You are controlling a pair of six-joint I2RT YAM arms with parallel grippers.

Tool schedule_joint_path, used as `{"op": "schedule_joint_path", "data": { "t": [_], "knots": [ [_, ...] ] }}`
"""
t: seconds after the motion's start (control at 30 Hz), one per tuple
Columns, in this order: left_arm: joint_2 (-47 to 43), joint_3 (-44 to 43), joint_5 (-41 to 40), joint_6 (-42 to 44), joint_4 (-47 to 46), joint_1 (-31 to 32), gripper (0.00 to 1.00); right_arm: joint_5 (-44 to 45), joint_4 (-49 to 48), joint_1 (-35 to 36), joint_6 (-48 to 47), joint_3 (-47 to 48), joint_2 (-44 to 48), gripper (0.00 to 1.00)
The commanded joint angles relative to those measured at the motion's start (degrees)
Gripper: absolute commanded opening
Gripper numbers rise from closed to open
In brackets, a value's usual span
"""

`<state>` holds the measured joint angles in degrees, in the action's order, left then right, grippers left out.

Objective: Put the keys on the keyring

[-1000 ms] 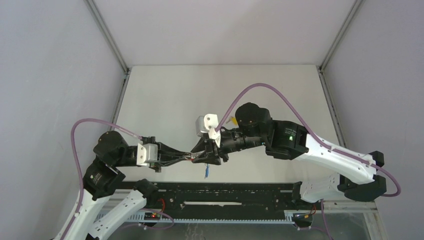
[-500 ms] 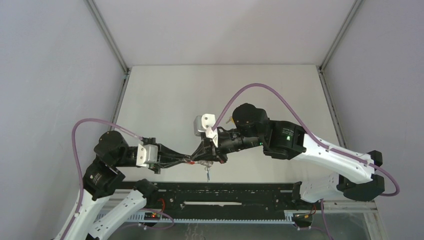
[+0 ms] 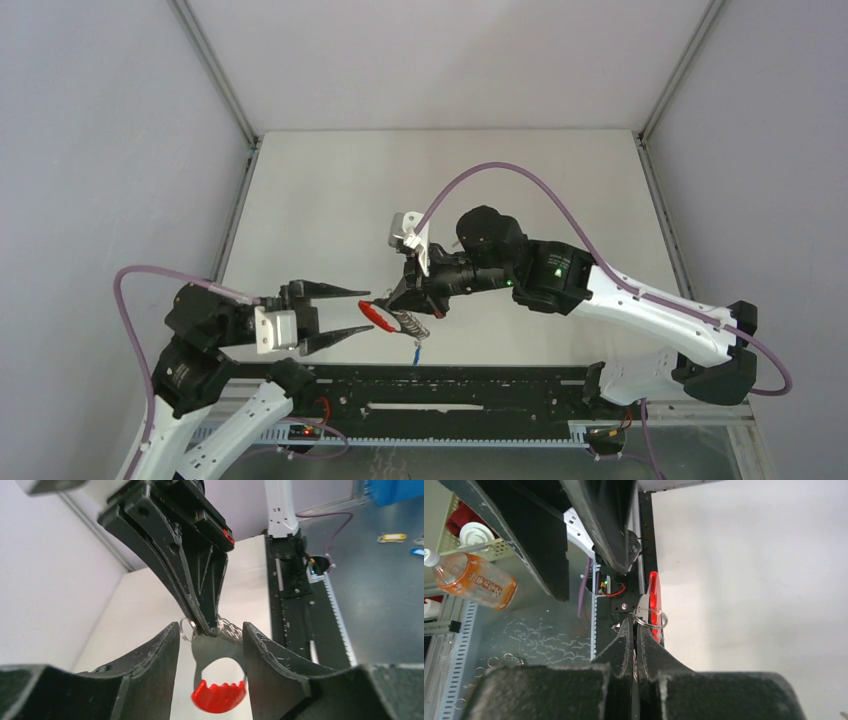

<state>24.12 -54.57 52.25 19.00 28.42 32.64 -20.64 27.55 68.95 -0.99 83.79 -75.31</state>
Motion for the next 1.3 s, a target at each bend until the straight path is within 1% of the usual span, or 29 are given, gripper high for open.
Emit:
{"op": "schedule_joint_path", "data": {
  "t": [0.0, 0.1, 0.2, 0.27, 0.33, 0.4, 0.5, 0.63, 0.67, 0.73, 0.8, 0.93, 1.07, 1.17, 1.27],
  "knots": [
    [-1.90, -0.26, -2.68, 6.01, -2.98, -0.06, 0.54, -0.88, -7.59, -0.13, 5.88, -0.84, 3.41, 0.00],
    [-2.28, -0.44, -2.37, 12.96, 1.07, -0.09, 0.54, -1.99, -7.71, -0.13, 6.29, -1.08, 3.24, 0.00],
    [-2.70, -0.51, -2.82, 18.83, 4.96, -0.10, 0.57, -3.01, -7.94, -0.54, 6.77, -1.46, 3.48, 0.00],
    [-3.36, 0.13, -3.61, 19.83, 5.06, -0.06, 0.58, -3.57, -8.12, -0.51, 6.56, -1.73, 3.50, 0.00],
    [-2.92, 0.14, -5.46, 15.88, 2.93, -0.04, 0.58, -3.90, -8.56, -0.32, 5.78, -2.37, 3.55, 0.00],
    [-1.78, -0.42, -7.11, 9.31, 0.63, -0.06, 0.58, -4.03, -9.17, -0.03, 4.94, -2.96, 3.59, 0.00],
    [-0.37, -0.65, -6.54, 1.12, -1.55, -0.09, 0.56, -3.25, -9.19, 1.46, 1.57, -3.56, 3.82, 0.00],
    [1.05, -0.03, -5.47, -4.39, -1.46, -0.06, 0.48, 0.15, -9.09, 3.89, -0.67, -3.87, 4.03, 0.00],
    [1.58, -0.02, -4.30, -4.82, -0.35, -0.06, 0.48, 0.65, -9.12, 4.34, -0.75, -3.85, 4.07, 0.00],
    [2.97, -0.54, 0.66, -3.32, 3.88, -0.06, 0.48, 1.39, -8.94, 4.73, -0.78, -3.87, 4.19, 0.00],
    [4.13, -1.01, 2.31, -1.97, 6.89, -0.05, 0.48, 1.68, -8.22, 4.79, -0.48, -3.55, 4.22, 0.00],
    [5.42, -2.66, 2.37, 0.30, 9.53, -0.04, 0.48, 1.75, -5.04, 4.87, -0.36, -1.30, 3.14, 0.00],
    [6.02, -2.62, -0.44, -0.61, 9.11, -0.06, 0.46, 1.84, -3.72, 5.34, -1.07, -0.44, 2.46, 0.00],
    [6.60, -2.34, -2.64, -2.00, 9.10, -0.06, 0.39, 2.01, -3.50, 5.91, -1.58, -0.05, 2.28, 0.00],
    [7.01, -2.12, -3.51, -4.72, 8.18, -0.10, 0.28, 1.68, -2.95, 6.19, -2.04, 0.55, 1.87, 0.00]
  ]
}}
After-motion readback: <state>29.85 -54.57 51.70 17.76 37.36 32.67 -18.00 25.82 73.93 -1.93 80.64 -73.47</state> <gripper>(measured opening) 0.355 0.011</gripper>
